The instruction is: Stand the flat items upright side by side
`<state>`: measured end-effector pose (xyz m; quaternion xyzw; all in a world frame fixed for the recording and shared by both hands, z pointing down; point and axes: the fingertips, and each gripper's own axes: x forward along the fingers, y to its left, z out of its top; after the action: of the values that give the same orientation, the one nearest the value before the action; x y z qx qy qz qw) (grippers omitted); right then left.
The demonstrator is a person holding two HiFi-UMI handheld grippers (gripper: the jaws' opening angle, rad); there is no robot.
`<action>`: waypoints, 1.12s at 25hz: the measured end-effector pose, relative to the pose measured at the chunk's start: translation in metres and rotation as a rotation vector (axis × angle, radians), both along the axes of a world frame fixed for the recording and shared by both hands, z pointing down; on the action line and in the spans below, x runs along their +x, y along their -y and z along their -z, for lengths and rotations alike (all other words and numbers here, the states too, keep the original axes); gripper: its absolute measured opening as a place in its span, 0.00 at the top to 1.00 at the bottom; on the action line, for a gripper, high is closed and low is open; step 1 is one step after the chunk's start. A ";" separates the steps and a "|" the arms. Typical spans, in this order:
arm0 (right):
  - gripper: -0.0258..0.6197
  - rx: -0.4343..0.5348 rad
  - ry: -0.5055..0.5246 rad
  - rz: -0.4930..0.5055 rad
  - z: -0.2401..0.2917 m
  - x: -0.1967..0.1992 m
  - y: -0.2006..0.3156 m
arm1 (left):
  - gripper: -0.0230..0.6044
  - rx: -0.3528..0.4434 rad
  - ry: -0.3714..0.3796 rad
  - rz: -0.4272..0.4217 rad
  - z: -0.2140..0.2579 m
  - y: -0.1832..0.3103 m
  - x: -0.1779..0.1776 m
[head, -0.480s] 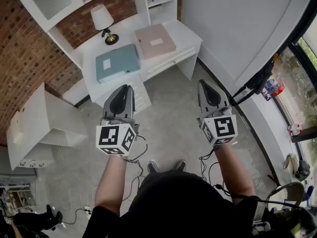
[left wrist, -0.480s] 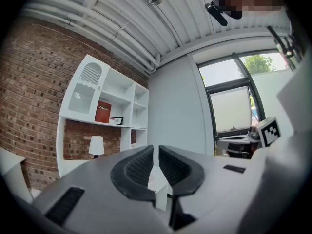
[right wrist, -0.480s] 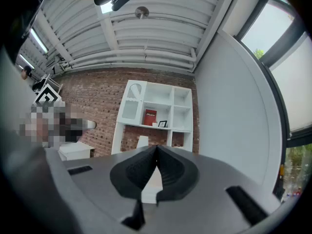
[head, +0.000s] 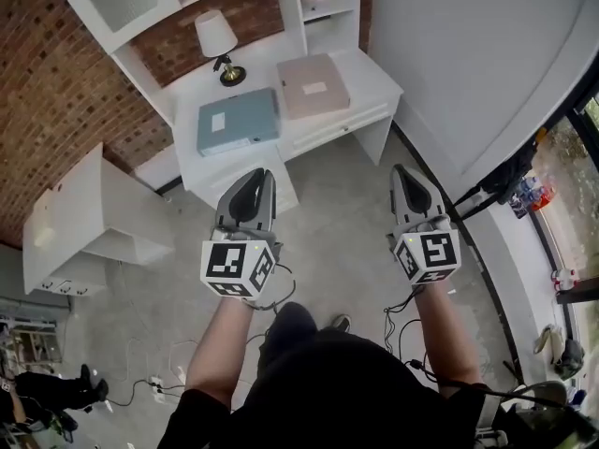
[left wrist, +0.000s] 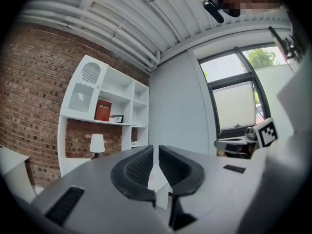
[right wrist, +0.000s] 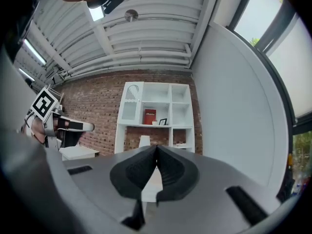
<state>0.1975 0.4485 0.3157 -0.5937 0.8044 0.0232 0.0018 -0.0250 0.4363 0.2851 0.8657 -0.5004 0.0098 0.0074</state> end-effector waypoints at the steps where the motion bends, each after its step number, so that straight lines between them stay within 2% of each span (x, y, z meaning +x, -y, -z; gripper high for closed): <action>1: 0.96 -0.010 0.016 -0.001 -0.004 0.003 0.004 | 0.91 -0.003 0.000 0.006 -0.002 0.002 0.000; 3: 0.96 -0.031 0.036 -0.006 -0.012 0.009 0.011 | 0.90 -0.010 -0.002 0.021 -0.006 0.008 -0.002; 4: 0.92 -0.040 0.037 -0.007 -0.016 0.011 0.015 | 0.86 -0.013 -0.002 0.026 -0.008 0.014 -0.002; 5: 0.86 -0.046 0.036 -0.008 -0.019 0.013 0.021 | 0.73 -0.018 -0.002 0.027 -0.011 0.020 -0.001; 6: 0.83 -0.052 0.038 -0.008 -0.023 0.015 0.027 | 0.64 -0.026 -0.002 0.024 -0.014 0.028 0.000; 8: 0.78 -0.066 0.045 -0.002 -0.029 0.017 0.042 | 0.59 -0.047 -0.001 0.013 -0.024 0.045 0.002; 16: 0.74 -0.147 0.080 0.021 -0.044 0.007 0.126 | 0.58 -0.155 -0.085 0.000 -0.065 0.145 -0.004; 20: 0.73 -0.176 0.075 0.031 -0.043 0.001 0.184 | 0.58 -0.179 -0.106 -0.019 -0.068 0.202 -0.004; 28: 0.72 -0.230 0.089 0.003 -0.058 -0.017 0.293 | 0.58 -0.269 -0.165 -0.027 -0.089 0.296 -0.033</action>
<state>0.1806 0.1558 0.3737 -0.5891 0.8018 -0.0957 -0.0308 -0.0579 0.1402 0.3742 0.8614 -0.4806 0.0056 0.1643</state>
